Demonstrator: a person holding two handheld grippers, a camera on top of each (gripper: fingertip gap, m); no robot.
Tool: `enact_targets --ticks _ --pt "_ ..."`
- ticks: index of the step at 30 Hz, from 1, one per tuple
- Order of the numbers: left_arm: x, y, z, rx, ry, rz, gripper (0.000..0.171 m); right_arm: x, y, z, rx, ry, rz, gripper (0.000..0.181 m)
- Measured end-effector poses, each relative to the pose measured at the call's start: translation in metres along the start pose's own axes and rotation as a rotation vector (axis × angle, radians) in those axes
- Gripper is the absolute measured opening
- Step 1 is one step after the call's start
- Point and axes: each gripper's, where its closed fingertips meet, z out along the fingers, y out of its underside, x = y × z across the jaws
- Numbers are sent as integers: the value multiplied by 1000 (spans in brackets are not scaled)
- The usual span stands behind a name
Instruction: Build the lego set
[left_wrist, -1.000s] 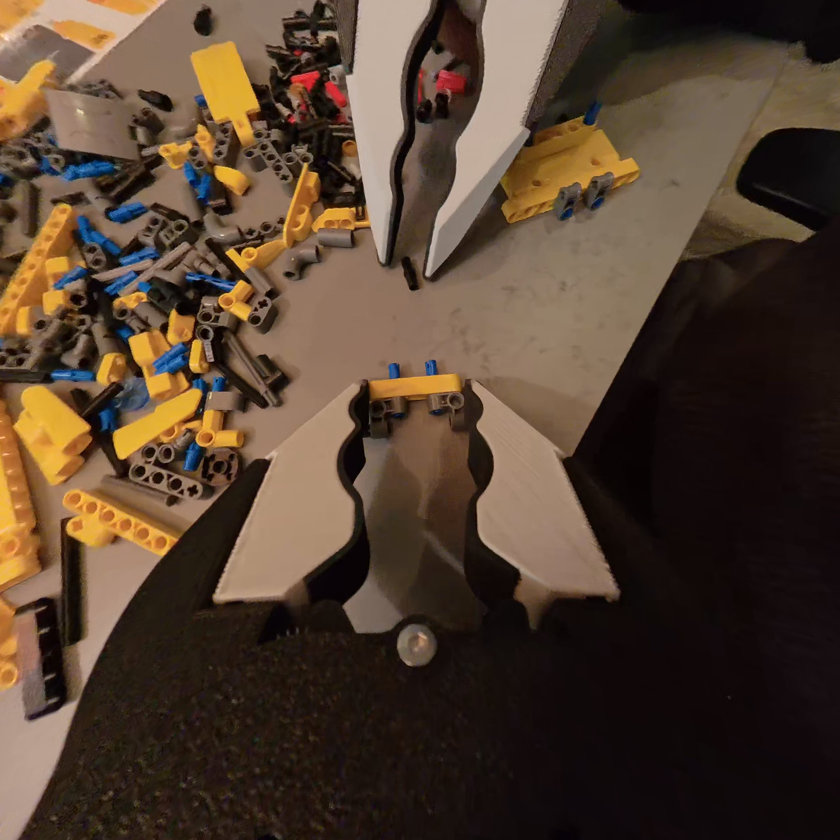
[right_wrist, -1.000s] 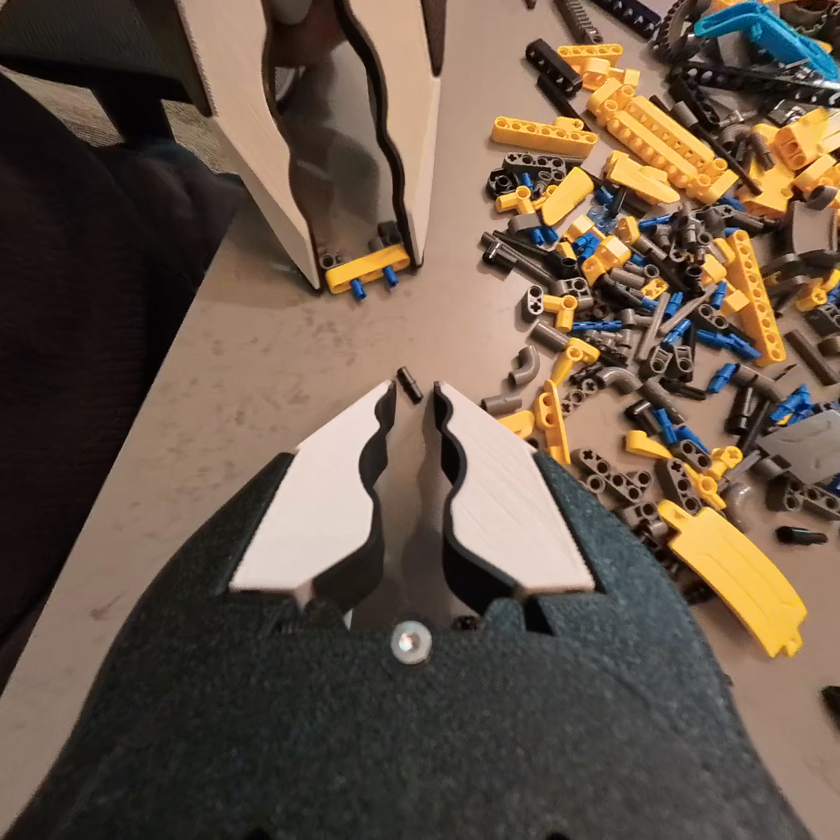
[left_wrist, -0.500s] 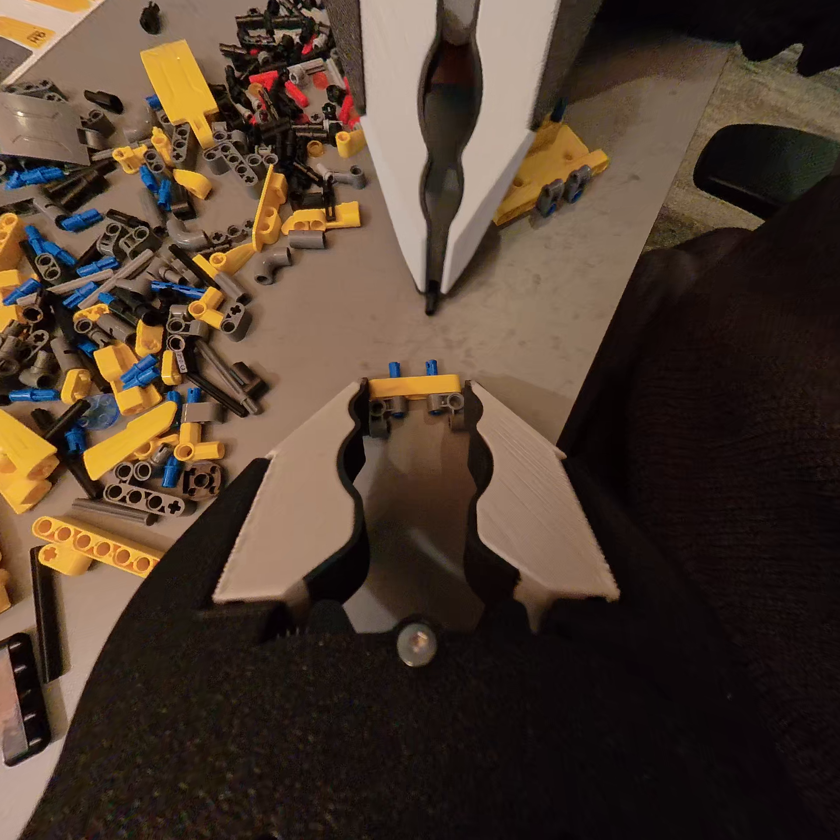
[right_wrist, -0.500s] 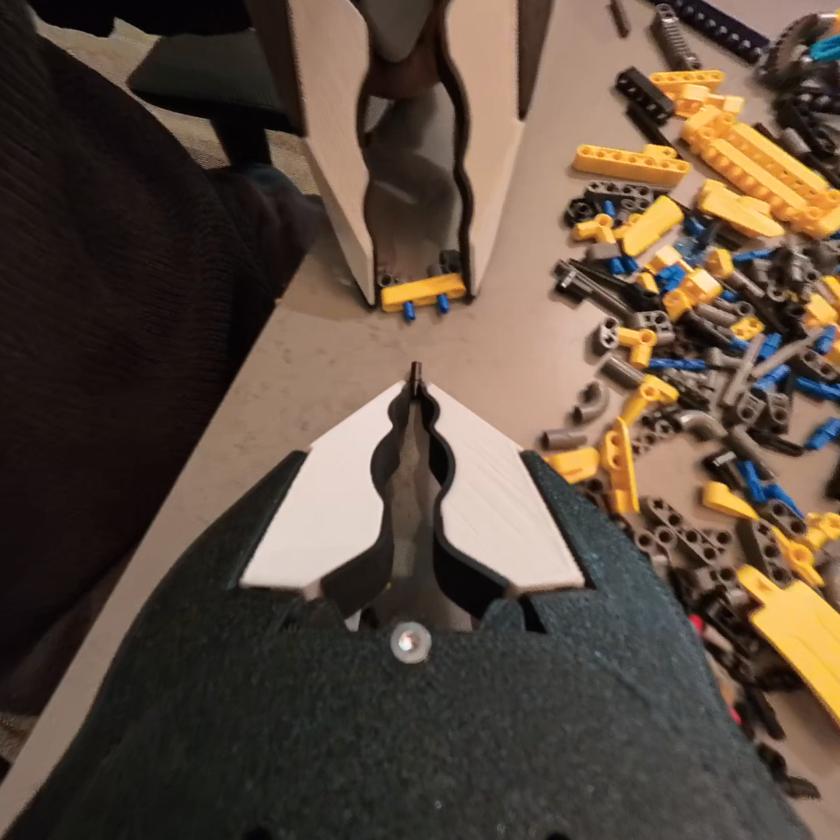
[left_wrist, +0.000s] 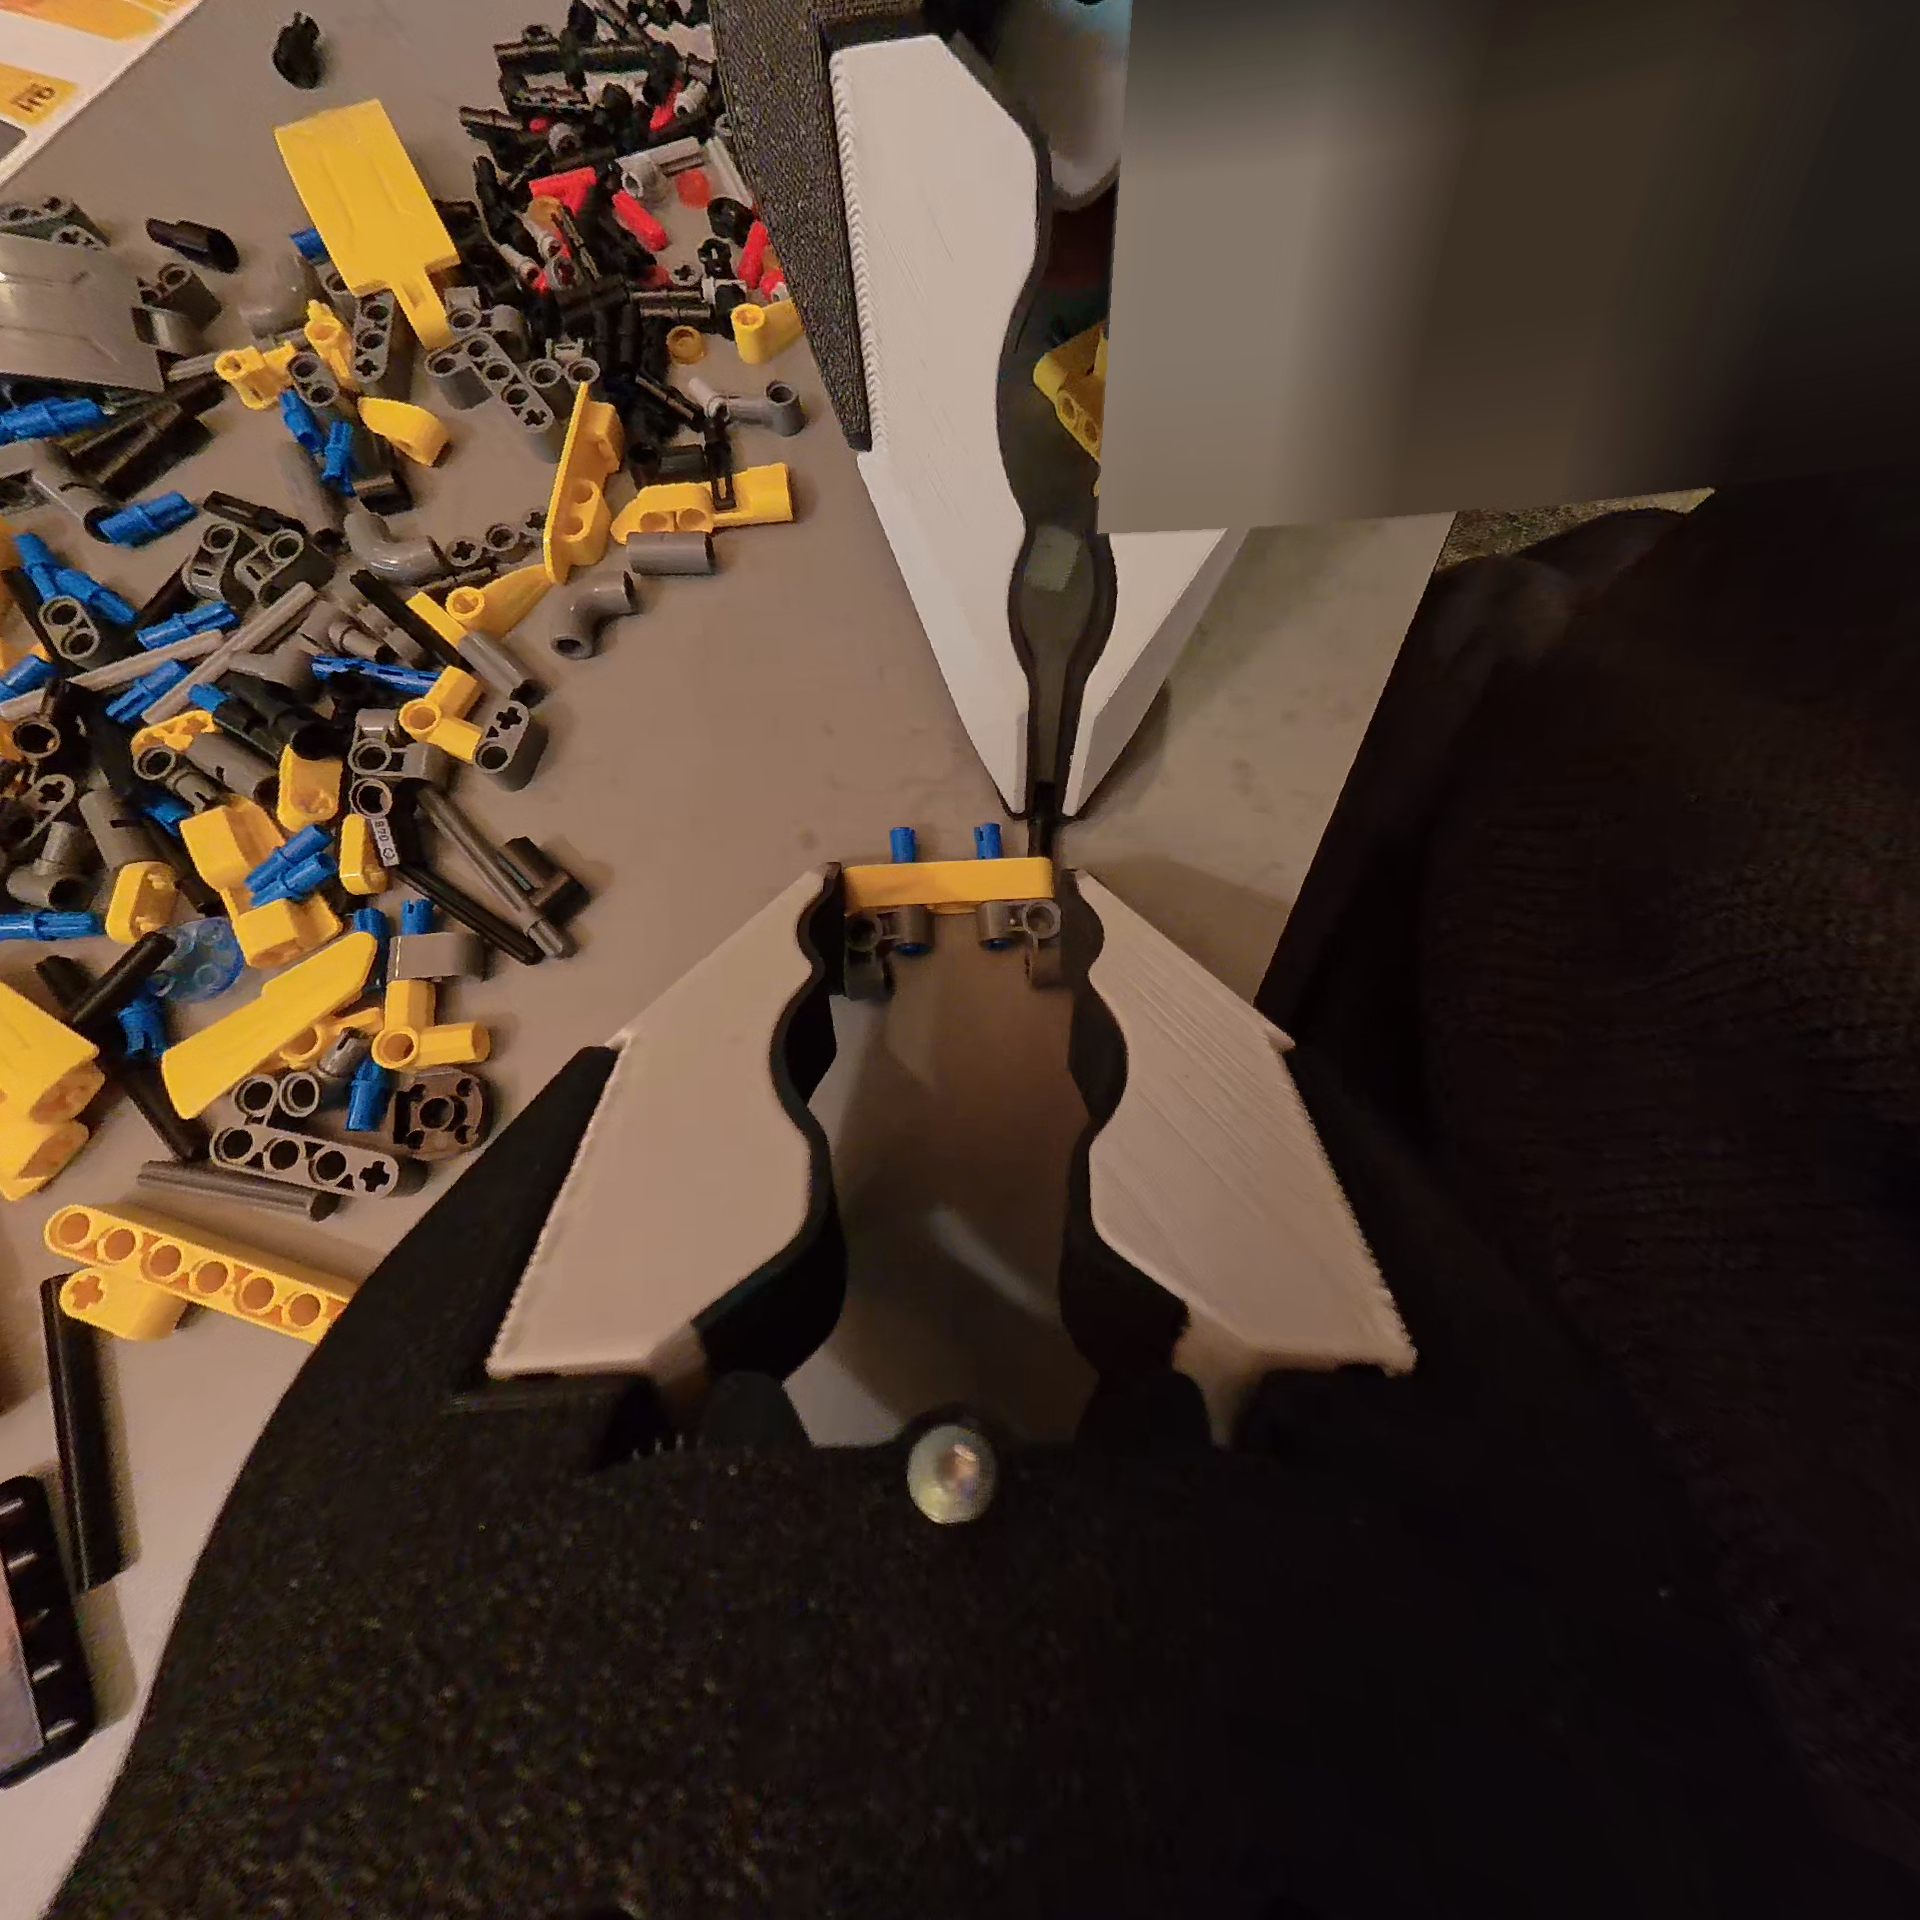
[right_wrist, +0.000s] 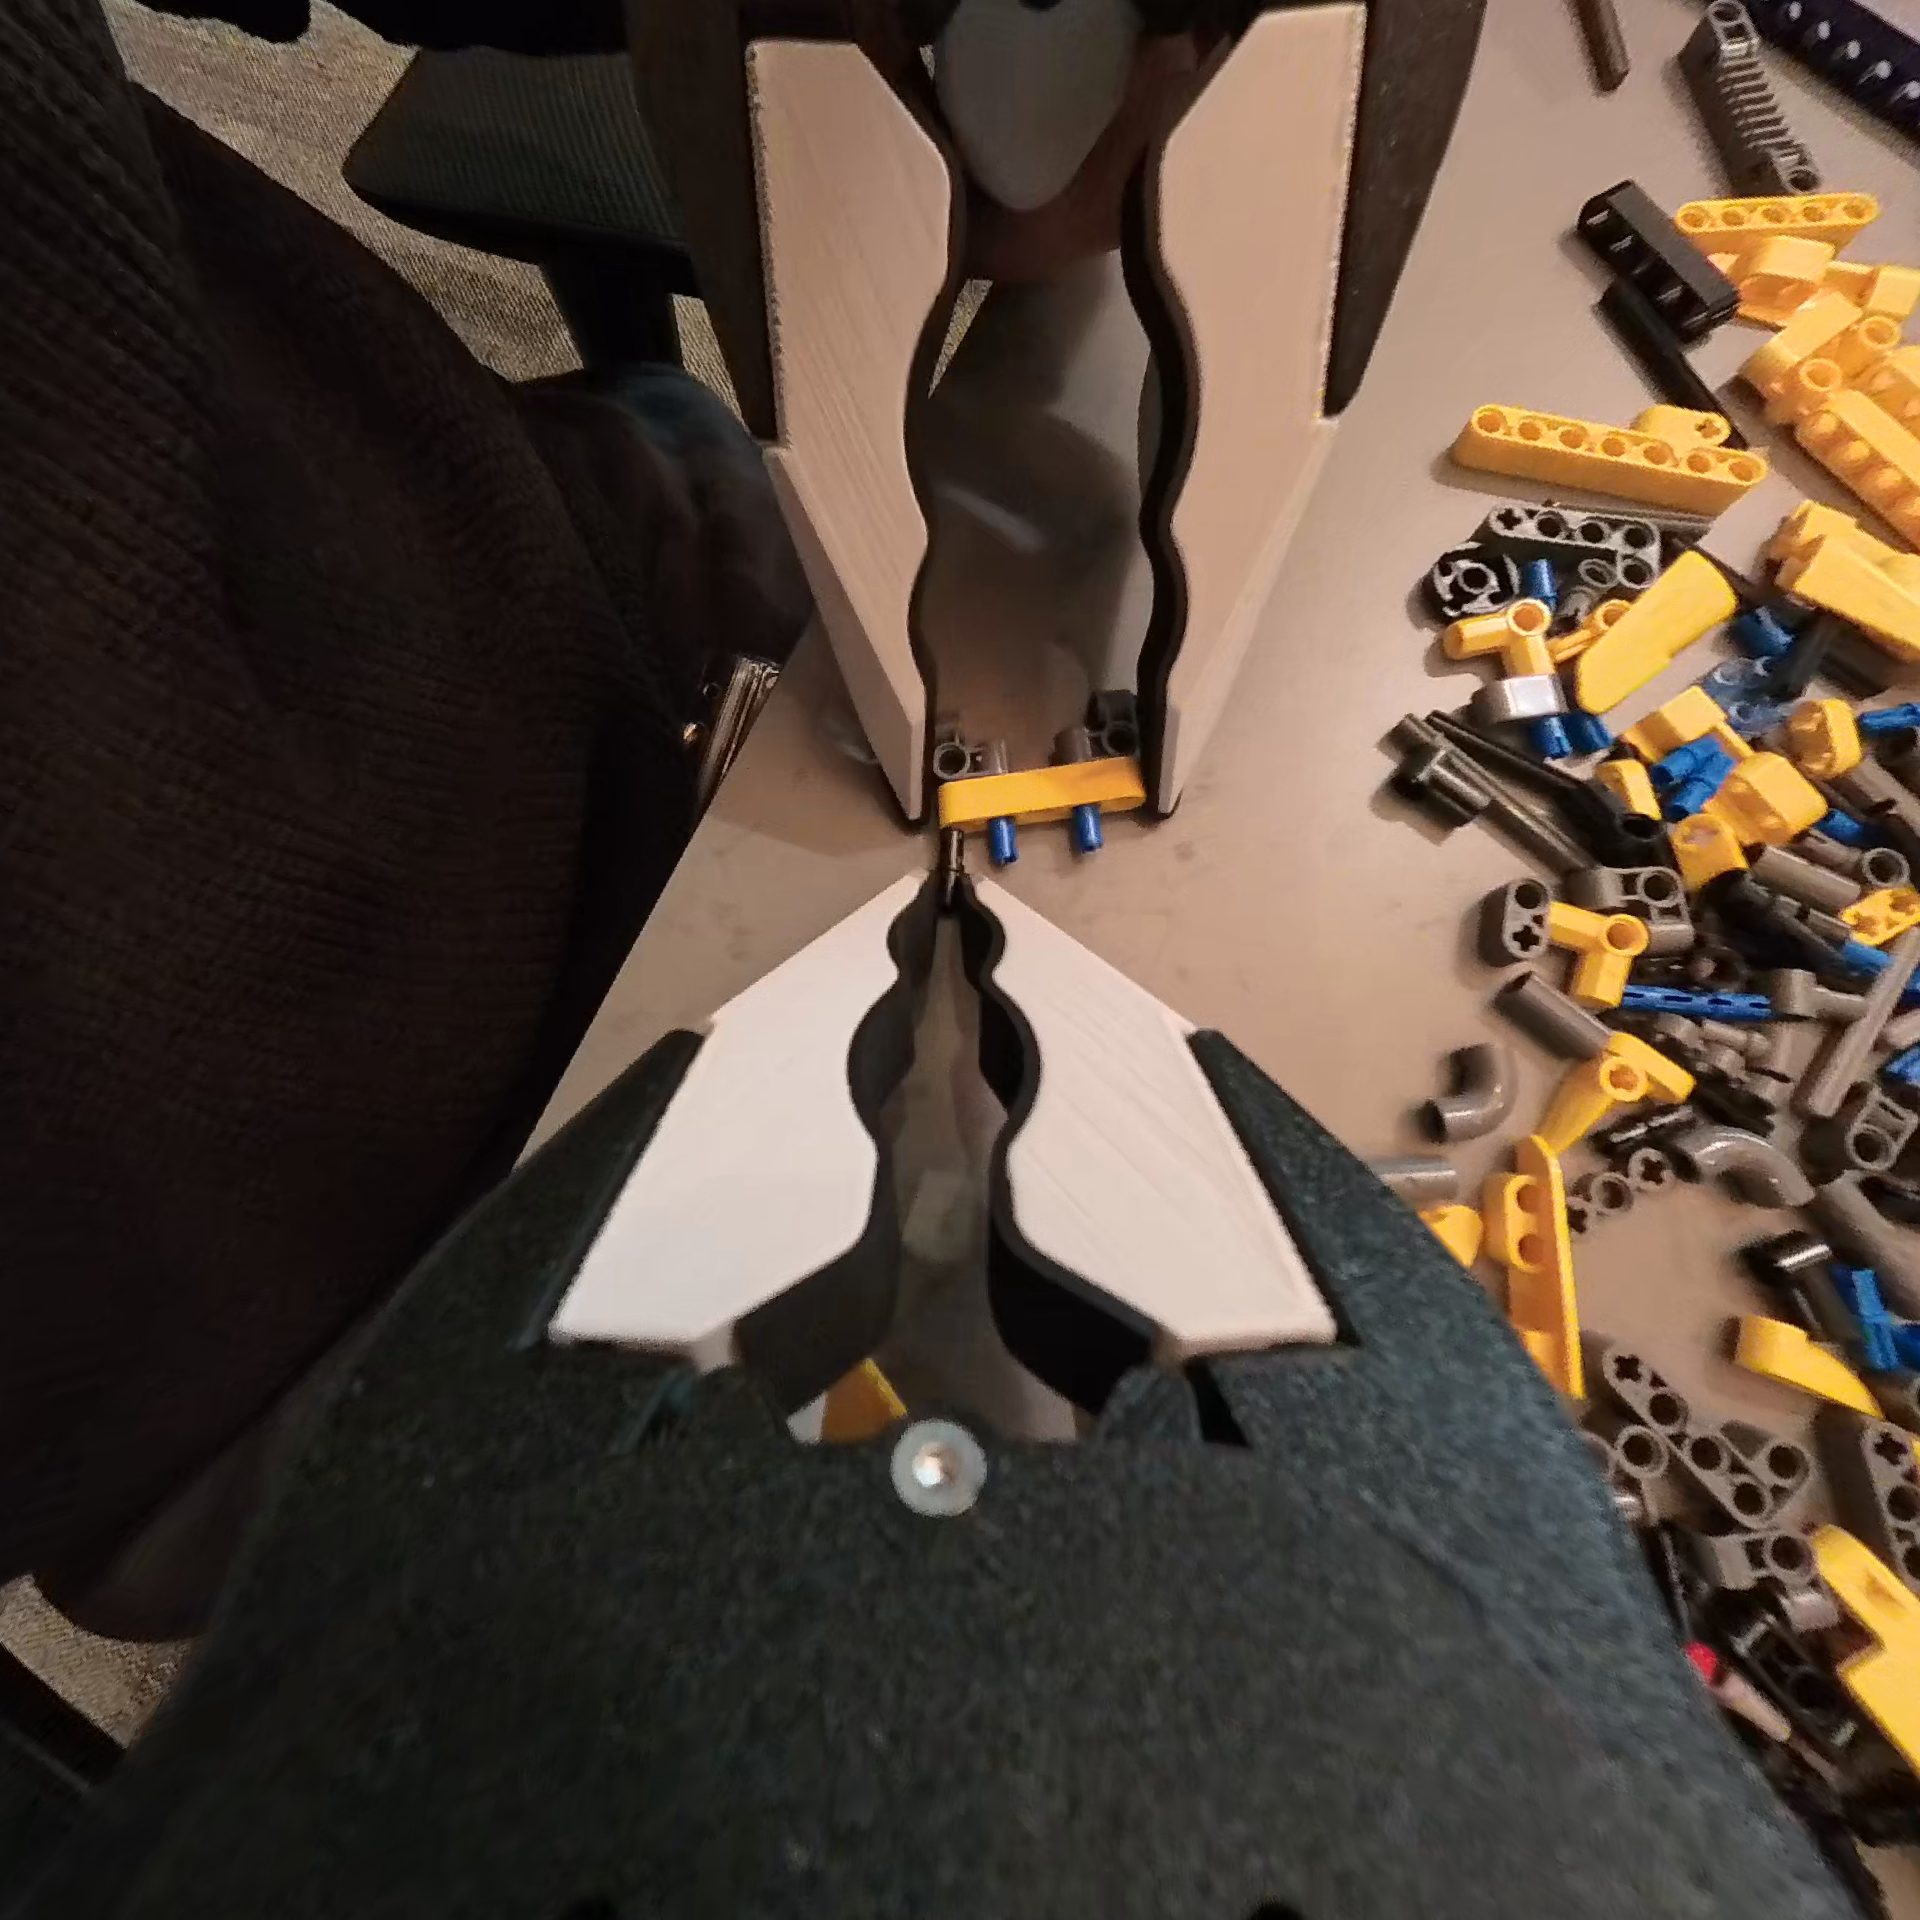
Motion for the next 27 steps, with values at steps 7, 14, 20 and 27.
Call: enact_targets --ticks 7,14,20,27 --pt "0 0 0 -1 8 -5 40 2 -1 1 -16 18 -64 3" --pt "0 0 0 -1 9 -10 40 2 -2 2 37 -40 -80 3" --pt "0 0 0 1 0 -15 39 2 -3 2 60 -133 82 3" --pt "0 0 1 20 -16 -46 39 2 -3 2 41 -148 191 2"
